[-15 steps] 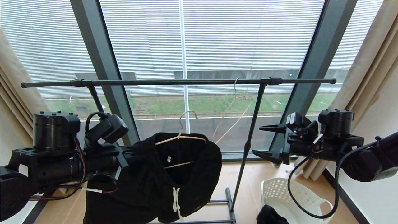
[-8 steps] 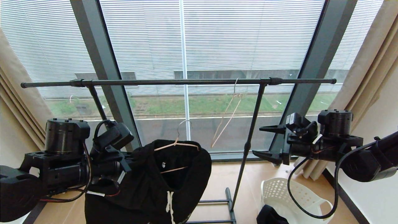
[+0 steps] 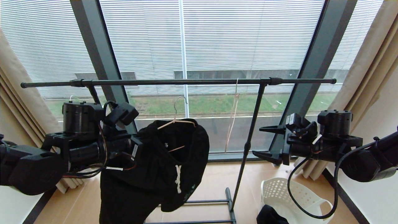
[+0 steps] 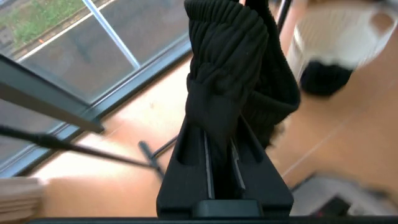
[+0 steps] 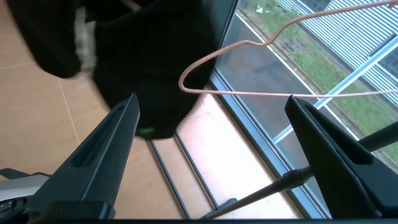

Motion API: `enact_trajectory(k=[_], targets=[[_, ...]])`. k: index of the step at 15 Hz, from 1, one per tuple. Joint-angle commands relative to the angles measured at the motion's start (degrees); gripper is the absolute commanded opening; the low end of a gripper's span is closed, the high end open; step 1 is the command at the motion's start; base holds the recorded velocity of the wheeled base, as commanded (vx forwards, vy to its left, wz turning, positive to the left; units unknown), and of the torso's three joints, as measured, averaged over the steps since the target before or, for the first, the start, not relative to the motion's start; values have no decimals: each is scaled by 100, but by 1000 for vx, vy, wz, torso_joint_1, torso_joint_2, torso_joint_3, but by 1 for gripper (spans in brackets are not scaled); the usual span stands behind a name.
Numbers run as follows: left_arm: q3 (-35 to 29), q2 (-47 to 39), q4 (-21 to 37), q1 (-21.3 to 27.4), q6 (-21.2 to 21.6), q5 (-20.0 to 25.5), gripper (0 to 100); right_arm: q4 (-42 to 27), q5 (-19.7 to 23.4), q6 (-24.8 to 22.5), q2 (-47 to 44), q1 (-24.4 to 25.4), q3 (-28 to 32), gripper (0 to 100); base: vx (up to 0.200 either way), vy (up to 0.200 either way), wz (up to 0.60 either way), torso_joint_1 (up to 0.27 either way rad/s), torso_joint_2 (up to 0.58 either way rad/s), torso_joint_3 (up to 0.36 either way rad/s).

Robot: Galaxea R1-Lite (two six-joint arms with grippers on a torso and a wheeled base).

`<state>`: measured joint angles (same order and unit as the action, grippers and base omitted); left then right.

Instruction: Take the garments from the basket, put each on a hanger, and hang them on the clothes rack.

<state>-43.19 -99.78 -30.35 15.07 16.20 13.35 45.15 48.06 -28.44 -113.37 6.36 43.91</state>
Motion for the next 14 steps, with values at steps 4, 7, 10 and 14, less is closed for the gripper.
enact_trajectory(k=[4, 7, 10, 14], targets=[[-682, -481, 3, 75, -486, -52, 0, 2, 2, -4, -18, 5, 3, 100, 0, 0, 0, 0, 0, 0], [-1033, -894, -480, 75, -838, -60, 0, 2, 2, -4, -18, 14, -5, 100, 0, 0, 0, 0, 0, 0], [-1165, -1290, -1350, 137, -1014, -96, 0, 2, 2, -4, -18, 14, -14, 100, 0, 0, 0, 0, 0, 0], [-1253, -1351, -1350, 154, -1110, -219, 0, 2, 2, -4, 8, 14, -23, 100, 0, 0, 0, 0, 0, 0]])
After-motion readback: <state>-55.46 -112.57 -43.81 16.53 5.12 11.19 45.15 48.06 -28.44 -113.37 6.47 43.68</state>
